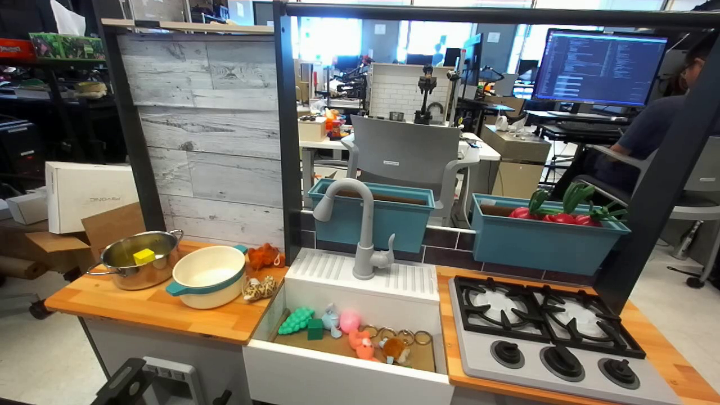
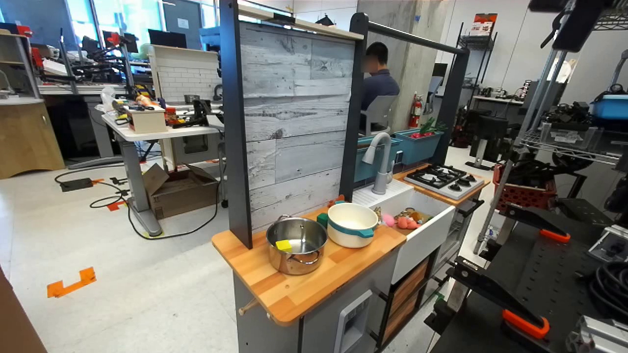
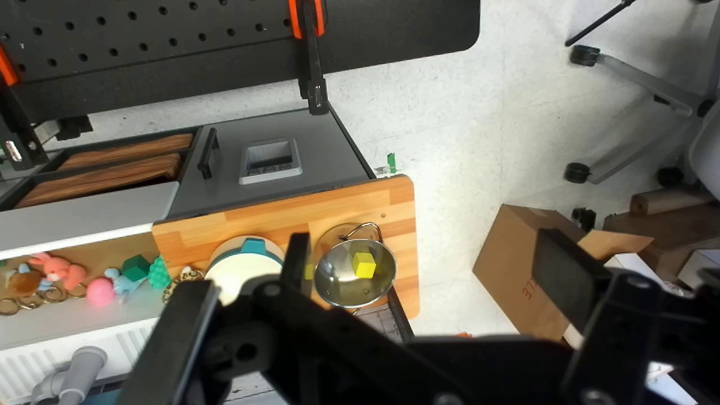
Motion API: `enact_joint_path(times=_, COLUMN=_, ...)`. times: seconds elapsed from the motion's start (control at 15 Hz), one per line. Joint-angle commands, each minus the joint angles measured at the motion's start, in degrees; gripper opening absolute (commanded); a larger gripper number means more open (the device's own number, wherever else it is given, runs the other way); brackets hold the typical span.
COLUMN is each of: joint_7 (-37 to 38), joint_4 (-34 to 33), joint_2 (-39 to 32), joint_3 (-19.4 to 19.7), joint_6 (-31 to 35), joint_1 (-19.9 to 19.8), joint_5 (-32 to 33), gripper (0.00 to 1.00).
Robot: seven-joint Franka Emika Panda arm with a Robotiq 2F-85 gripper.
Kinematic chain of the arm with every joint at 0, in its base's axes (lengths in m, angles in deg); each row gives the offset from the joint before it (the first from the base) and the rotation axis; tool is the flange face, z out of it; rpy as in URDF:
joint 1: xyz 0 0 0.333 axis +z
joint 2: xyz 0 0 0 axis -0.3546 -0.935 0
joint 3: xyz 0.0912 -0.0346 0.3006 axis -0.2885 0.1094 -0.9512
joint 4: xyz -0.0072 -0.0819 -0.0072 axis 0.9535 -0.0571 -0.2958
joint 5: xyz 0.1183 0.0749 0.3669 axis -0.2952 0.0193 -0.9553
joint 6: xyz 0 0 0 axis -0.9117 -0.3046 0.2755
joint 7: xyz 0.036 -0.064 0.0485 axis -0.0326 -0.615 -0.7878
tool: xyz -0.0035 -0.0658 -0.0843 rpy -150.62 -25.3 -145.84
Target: Put the tiger plush toy in the white pot.
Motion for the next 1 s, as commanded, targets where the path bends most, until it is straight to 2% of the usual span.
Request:
enact_joint_path(times=0.0, joint_7=-0.12, joint_4=-0.25, joint_2=-0.21, joint_3=0.12, joint_6=0.45, joint_1=-0.16, joint_5=0.39, gripper=1.0)
enact_joint_path(times=0.33, joint_7=-0.43, joint_4=-2.16, joint_2=-3.71, joint_3=-0.23, joint_6=8.32, joint_1=-3.35, joint_5=3.73, gripper=1.0)
enact_joint_path(times=0.73, joint_7=0.85, joint_4=-6.18, joint_2=-13.62, joint_3=0.16, joint_6=21.77, joint_1=-8.65, joint_5=8.75, gripper=1.0)
enact_joint_path(times=0.93, joint_7=0.21, joint_4=-9.33, joint_2=-18.45, joint_3=0.61, joint_6=23.99, joint_1=-10.41, joint_5=11.14, gripper=1.0)
